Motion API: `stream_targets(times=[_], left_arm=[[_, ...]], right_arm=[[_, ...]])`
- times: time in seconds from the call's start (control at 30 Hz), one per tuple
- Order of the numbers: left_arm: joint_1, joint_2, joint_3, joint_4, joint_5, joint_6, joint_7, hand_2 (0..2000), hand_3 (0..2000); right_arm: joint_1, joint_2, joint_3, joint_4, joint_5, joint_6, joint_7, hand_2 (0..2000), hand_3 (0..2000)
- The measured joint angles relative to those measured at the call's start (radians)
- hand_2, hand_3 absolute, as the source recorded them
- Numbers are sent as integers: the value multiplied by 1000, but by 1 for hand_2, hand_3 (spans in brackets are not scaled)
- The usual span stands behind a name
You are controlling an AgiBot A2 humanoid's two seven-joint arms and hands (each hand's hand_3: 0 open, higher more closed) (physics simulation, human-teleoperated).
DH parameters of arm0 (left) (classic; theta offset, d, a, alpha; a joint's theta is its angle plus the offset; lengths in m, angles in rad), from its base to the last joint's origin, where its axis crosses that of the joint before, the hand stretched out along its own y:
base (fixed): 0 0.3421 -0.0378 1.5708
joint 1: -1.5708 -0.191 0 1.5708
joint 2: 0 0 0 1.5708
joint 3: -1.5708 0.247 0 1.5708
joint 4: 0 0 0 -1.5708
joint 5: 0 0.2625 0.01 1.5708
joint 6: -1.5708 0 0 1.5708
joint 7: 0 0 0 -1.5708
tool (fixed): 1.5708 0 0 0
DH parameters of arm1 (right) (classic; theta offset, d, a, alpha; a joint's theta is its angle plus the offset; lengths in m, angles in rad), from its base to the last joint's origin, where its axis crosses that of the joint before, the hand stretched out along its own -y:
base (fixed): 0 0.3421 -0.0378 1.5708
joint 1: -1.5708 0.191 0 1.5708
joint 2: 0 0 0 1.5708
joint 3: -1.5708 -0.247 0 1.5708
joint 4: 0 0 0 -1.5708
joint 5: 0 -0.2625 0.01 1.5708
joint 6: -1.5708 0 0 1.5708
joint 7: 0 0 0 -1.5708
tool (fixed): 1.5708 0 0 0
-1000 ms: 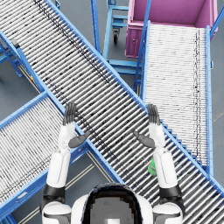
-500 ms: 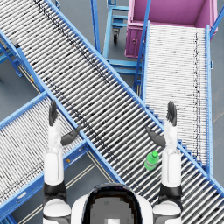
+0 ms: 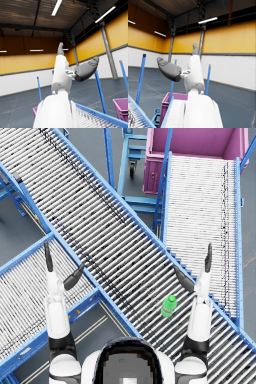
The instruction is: Pick up the oil and place it on the left assembly line, put the cola on the right, and keep Sprite still
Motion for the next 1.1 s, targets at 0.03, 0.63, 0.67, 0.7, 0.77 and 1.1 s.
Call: stream_targets(times=[0.03,0.63,0.67,0.7,0.77,1.1], left_arm=[[0,0,0,0,1,0,0,0,0],[-13,8,5,-10,2,0,0,0,0],[-12,8,7,-11,2,0,0,0,0],[-13,9,8,-12,2,0,0,0,0],[-15,10,8,-12,2,0,0,0,0],[-25,15,4,-13,2,0,0,0,0]], right_arm=[[0,0,-2,0,1,0,0,0,0],[-15,-13,-1,-3,3,0,0,0,0],[-15,-13,-1,-4,3,0,0,0,0],[-15,-14,-1,-4,3,0,0,0,0],[-16,-15,-1,-6,3,0,0,0,0],[-24,-22,-7,-5,3,0,0,0,0]])
